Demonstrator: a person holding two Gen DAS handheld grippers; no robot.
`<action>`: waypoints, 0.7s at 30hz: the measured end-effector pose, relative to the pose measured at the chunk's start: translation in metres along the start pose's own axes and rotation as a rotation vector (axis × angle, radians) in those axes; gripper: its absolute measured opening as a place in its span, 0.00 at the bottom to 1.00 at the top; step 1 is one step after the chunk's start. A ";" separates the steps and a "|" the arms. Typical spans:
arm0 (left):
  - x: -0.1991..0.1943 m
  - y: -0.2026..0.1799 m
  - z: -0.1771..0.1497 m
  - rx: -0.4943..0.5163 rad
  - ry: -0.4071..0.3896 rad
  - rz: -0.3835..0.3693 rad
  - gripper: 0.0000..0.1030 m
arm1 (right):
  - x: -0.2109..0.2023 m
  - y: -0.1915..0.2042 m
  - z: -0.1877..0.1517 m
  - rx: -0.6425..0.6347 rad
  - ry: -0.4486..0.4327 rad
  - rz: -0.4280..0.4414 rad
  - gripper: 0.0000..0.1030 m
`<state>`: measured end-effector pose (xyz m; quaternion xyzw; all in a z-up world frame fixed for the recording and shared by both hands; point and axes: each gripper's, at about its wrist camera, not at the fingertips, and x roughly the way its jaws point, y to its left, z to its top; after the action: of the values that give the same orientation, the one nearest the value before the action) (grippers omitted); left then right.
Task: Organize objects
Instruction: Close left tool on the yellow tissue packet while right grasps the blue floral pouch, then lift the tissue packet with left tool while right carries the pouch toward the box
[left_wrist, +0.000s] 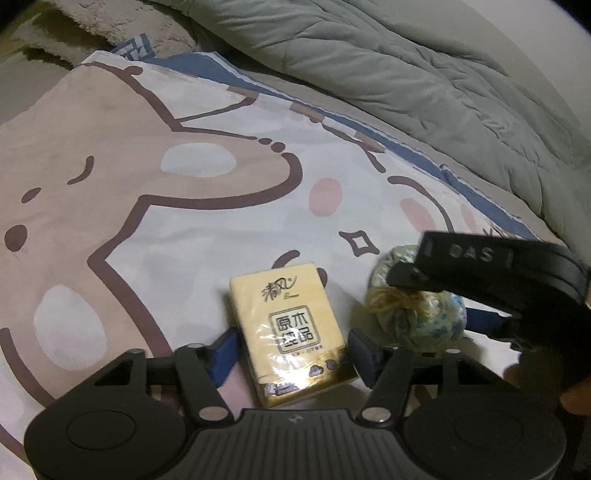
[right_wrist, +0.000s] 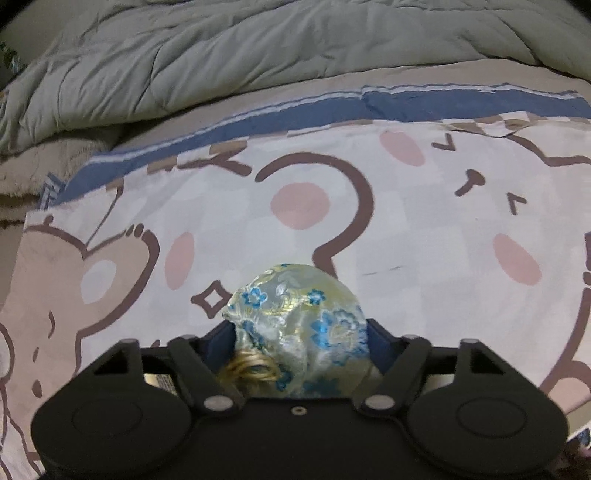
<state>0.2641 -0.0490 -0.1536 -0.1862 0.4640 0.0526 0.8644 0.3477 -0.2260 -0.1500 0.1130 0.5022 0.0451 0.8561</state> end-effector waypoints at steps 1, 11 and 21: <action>0.000 0.001 0.001 -0.004 0.001 -0.005 0.57 | -0.002 -0.002 -0.001 -0.001 -0.003 0.005 0.71; -0.032 0.001 0.005 0.044 -0.043 -0.028 0.56 | -0.035 -0.010 -0.011 0.004 -0.064 0.006 0.70; -0.088 -0.002 0.007 0.136 -0.114 -0.044 0.56 | -0.095 -0.012 -0.028 -0.039 -0.141 -0.007 0.70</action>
<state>0.2206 -0.0413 -0.0774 -0.1340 0.4122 0.0127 0.9011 0.2757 -0.2516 -0.0853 0.0975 0.4399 0.0440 0.8916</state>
